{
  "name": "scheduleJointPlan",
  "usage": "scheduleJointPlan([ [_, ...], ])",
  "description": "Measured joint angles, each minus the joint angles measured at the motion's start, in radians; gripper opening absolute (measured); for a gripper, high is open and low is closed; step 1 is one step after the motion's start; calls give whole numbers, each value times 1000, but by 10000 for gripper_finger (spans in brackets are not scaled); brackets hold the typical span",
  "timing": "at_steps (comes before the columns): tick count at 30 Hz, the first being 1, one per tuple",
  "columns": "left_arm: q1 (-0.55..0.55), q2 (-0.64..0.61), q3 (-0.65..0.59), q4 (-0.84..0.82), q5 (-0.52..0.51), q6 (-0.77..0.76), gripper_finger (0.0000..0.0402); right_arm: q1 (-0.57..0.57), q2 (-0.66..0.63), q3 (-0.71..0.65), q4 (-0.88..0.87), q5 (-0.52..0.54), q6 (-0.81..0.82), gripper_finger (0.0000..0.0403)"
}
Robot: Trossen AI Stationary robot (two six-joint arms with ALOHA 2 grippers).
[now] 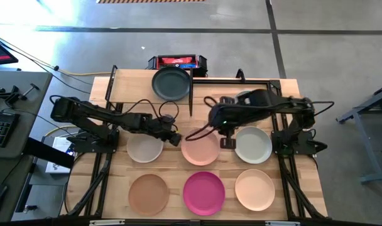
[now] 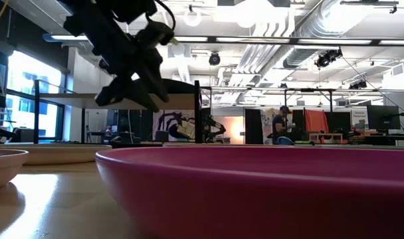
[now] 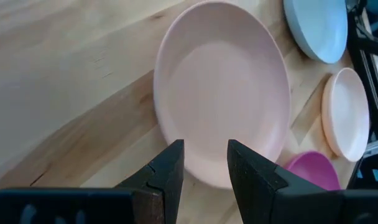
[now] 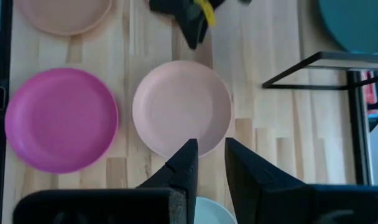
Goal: Place and stack plates onto a shelf
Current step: Stack the light pink plate on the black plate on the shelf
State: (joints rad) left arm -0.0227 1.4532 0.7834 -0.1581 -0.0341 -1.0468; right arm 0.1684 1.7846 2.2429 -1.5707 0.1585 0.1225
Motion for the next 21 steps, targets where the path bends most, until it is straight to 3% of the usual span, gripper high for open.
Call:
scheduleJointPlan([
  [21, 0, 196, 0, 103, -3, -43, 113, 0, -48, 0, 0, 3, -23, 60],
])
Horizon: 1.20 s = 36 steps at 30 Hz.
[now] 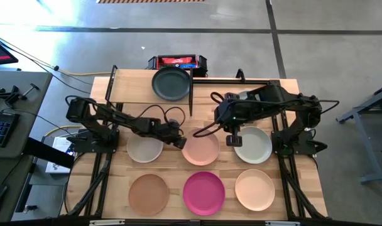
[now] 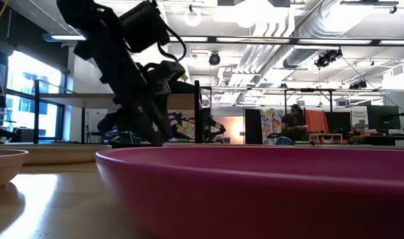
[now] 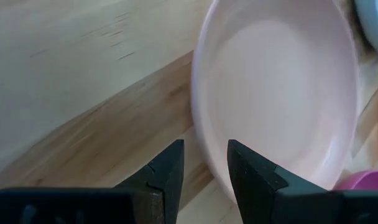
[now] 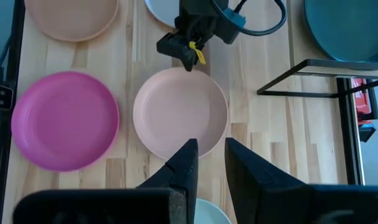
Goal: Place and stack plates onto a shelf
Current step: Stack the light pink plate on the black plate on the shelf
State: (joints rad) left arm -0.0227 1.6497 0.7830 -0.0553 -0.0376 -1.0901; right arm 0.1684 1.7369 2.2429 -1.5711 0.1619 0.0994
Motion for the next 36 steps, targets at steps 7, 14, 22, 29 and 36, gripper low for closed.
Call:
scheduleJointPlan([
  [7, 0, 45, 0, 44, 0, 0, 113, 0, 0, 0, 0, 0, -3, 60],
  [14, 0, 93, 0, 88, 0, -3, 113, 0, 1, 0, 0, 2, -3, 60],
  [22, 0, 98, 0, 104, 0, -6, 88, 0, 1, 0, 0, 2, -3, 60],
  [29, -8, 98, 0, 116, 1, 17, 12, 0, 1, 0, 0, 26, -3, 60],
  [36, -24, 97, 0, 137, 0, 21, 7, 0, 1, 0, 0, 30, -4, 60],
])
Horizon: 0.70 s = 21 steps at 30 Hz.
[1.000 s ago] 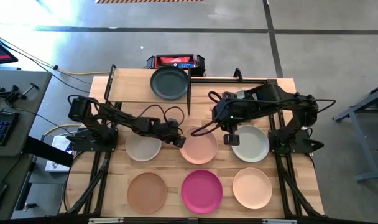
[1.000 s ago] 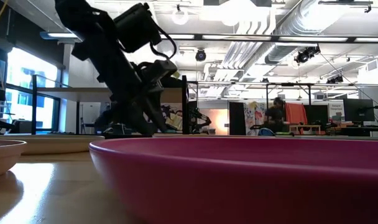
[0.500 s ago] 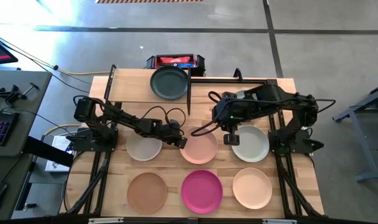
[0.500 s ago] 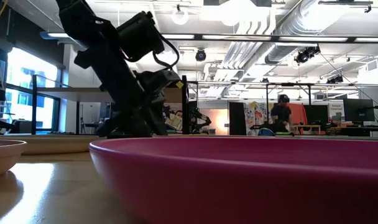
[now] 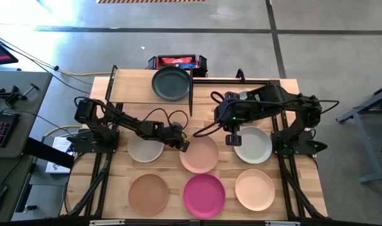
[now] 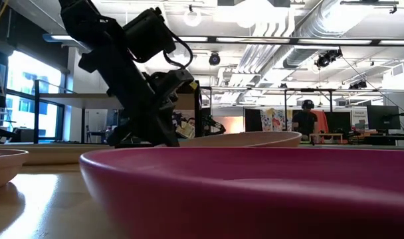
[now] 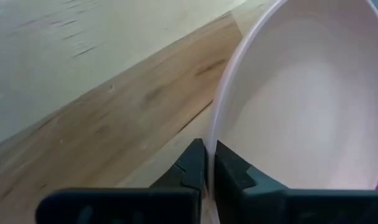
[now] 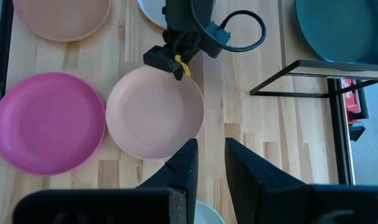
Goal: Place and stack plates onto a shelf
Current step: Stack the light pink plate on the black plate on the shelf
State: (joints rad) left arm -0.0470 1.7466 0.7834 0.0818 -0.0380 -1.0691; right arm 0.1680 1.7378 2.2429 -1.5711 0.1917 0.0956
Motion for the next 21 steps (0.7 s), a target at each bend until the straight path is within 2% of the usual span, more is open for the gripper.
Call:
scheduleJointPlan([
  [11, -2, -100, -1, 6, -56, 48, 3, 0, 0, 0, 0, 0, 20, 60],
  [21, 8, -360, -1, -26, -121, 182, 2, 0, 0, 0, 0, 1, 35, 60],
])
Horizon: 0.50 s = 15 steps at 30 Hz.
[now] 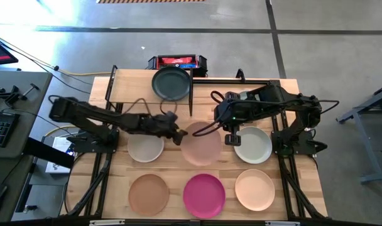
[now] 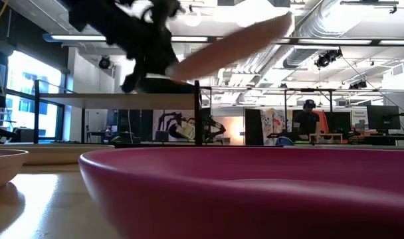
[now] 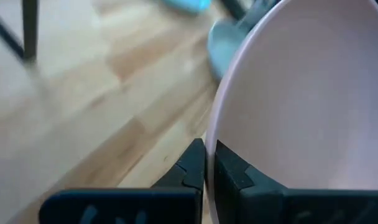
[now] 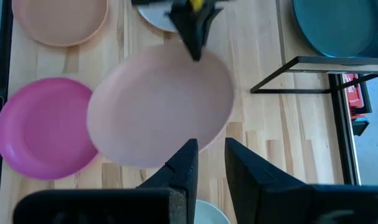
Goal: Place and stack plates onto a shelf
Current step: Stack the light pink plate on the black plate on the shelf
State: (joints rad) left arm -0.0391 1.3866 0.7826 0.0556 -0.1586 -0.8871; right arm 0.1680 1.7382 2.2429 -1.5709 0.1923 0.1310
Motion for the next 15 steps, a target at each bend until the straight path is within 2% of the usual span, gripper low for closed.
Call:
scheduleJointPlan([
  [9, 67, -254, 1, -34, -62, 129, 1, 0, 0, 0, 1, 22, 29, 60],
  [15, 170, -379, 1, -46, -65, 233, 1, 0, 0, 0, 4, 63, 69, 60],
])
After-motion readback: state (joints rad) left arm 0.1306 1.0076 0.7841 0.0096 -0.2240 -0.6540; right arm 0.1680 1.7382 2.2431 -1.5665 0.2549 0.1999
